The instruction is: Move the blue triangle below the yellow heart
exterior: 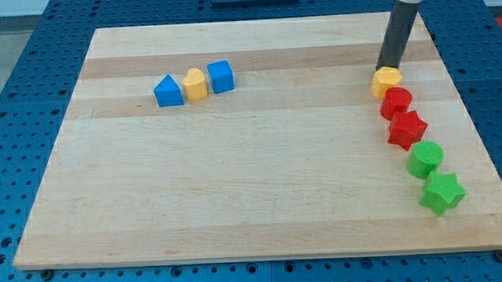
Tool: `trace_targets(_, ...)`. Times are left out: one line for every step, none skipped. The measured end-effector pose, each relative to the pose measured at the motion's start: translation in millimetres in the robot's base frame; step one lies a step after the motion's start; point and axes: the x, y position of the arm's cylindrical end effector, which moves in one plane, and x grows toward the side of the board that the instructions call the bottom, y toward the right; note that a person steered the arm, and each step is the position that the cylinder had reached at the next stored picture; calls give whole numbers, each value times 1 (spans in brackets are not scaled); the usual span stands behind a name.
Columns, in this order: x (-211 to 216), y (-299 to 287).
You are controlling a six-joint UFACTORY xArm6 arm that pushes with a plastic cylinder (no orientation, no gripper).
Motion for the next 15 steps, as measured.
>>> trace_targets(-8,-12)
trace_targets(-10,-53)
trace_targets(7,-114)
trace_targets(36,-171)
trace_targets(63,-237)
trace_targets(76,-316)
trace_targets(76,-376)
trace_targets(71,-419)
trace_targets(46,-430)
trace_targets(24,-422)
trace_targets(24,-392)
trace_targets(30,-356)
trace_targets(36,-322)
trace_targets(37,-296)
trace_targets(65,-290)
